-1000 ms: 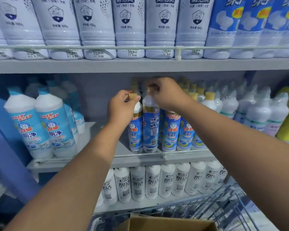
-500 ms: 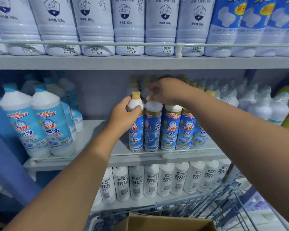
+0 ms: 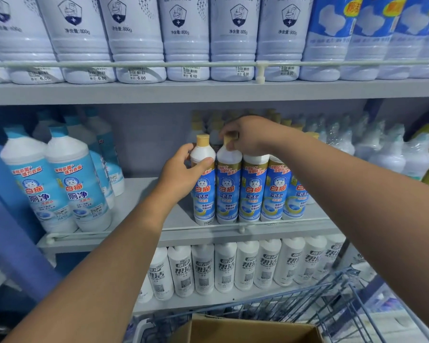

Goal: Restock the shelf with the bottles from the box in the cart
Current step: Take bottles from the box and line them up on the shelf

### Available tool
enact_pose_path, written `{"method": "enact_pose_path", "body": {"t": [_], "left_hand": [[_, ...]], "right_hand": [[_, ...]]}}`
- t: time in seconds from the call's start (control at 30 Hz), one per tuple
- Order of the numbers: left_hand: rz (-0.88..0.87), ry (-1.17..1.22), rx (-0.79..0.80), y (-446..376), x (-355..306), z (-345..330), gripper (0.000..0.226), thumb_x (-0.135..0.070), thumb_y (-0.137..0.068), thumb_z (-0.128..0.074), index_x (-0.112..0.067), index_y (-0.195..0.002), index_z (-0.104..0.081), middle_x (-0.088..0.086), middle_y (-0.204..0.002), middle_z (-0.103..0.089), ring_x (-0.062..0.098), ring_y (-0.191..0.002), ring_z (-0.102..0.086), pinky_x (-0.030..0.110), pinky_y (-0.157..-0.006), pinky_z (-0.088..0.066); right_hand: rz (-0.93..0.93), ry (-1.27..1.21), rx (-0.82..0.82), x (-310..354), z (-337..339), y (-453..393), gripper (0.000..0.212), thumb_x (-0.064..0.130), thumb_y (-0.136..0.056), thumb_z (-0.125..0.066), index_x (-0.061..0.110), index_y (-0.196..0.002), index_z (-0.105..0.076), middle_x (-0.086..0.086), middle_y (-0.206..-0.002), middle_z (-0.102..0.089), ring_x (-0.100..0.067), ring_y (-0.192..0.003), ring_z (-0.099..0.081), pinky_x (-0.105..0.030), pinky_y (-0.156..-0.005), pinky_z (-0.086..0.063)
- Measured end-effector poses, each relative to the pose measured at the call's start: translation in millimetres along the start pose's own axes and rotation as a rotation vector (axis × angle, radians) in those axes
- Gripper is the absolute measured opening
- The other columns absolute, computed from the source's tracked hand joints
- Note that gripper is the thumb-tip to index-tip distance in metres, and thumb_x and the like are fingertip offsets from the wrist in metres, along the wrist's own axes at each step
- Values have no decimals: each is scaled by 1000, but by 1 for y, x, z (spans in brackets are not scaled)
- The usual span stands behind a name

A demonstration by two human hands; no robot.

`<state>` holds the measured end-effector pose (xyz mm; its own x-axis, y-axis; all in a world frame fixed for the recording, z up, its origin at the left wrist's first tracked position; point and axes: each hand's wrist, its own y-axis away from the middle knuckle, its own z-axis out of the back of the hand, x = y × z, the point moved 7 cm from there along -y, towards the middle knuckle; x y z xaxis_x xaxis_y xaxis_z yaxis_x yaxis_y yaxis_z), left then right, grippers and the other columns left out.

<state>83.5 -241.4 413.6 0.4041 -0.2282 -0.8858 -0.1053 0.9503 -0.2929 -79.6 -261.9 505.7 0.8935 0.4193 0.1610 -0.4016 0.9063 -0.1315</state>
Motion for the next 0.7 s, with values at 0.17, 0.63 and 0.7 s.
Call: {"method": "enact_pose_path", "body": {"t": [0.17,0.63,0.7], "left_hand": [[-12,76,29,7,13,-5,56,-25,-87,-76,-32,-136,-50,-12,-120,-63,7,-101,-66,26,-80,-57],[-45,18,37,6,19,0,52,-29,-88,-74,-35,-135,-52,-6,-115,-68,12,-97,-70,41,-85,-60],[-39,14,39,5,21,2,53,-30,-88,-74,-36,-135,-51,-6,-116,-68,11,-98,-70,42,-85,-61]], "right_hand": [[11,-28,-26,-2,-1,2,34,27,-95,-60,30,-128,-60,-1,-125,-61,-23,-107,-55,-29,-79,-39],[73,-140,-64,1,0,3,23,24,-92,-63,29,-115,-66,7,-107,-62,-17,-97,-55,-27,-77,-40],[79,-149,-71,3,-1,3,23,24,-91,-63,28,-114,-66,7,-106,-62,-17,-96,-55,-27,-76,-40]]}}
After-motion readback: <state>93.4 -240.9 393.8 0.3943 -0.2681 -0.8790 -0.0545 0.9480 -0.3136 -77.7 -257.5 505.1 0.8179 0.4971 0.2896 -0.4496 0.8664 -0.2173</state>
